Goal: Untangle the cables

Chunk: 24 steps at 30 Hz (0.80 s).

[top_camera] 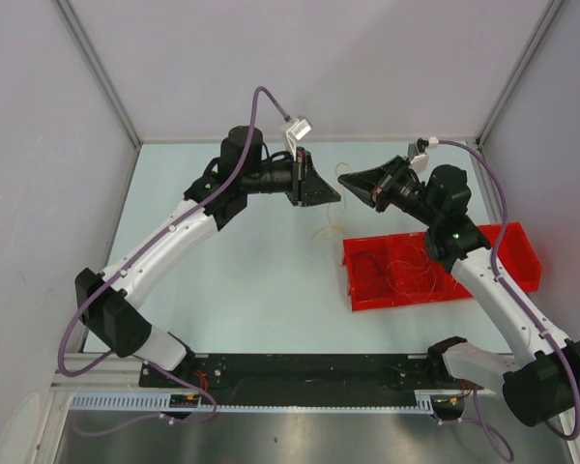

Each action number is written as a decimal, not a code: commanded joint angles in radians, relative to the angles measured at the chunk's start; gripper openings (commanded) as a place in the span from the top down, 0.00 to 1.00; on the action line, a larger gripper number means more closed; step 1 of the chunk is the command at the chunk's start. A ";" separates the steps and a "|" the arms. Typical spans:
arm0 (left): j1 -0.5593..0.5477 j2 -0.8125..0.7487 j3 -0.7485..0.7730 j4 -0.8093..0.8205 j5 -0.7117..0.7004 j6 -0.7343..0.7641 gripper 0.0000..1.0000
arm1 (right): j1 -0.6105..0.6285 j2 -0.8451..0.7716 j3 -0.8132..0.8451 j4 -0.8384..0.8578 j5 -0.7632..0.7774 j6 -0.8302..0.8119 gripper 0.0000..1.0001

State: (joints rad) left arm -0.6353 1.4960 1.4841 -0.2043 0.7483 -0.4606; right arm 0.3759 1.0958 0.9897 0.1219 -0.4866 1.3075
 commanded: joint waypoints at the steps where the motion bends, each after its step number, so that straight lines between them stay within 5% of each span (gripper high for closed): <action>1: -0.007 -0.054 0.008 -0.026 -0.065 0.052 0.46 | 0.009 0.032 0.145 -0.030 -0.021 -0.078 1.00; 3: -0.007 -0.086 -0.007 -0.101 -0.160 0.079 0.07 | 0.011 0.045 0.206 -0.094 -0.027 -0.114 1.00; 4: -0.007 -0.104 -0.019 -0.140 -0.196 0.108 0.00 | 0.011 0.061 0.286 -0.116 -0.027 -0.160 1.00; 13: 0.006 -0.436 -0.267 -0.354 -0.687 0.175 0.00 | 0.012 0.174 0.722 -0.350 -0.023 -0.353 1.00; 24: 0.011 -0.741 -0.574 -0.397 -0.874 0.139 0.00 | 0.014 0.444 1.424 -0.657 0.042 -0.621 1.00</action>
State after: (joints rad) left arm -0.6315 0.8150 0.9745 -0.6033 -0.0345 -0.3130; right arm 0.3836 1.4914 2.2513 -0.3912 -0.4919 0.8368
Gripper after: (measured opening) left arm 0.996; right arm 0.012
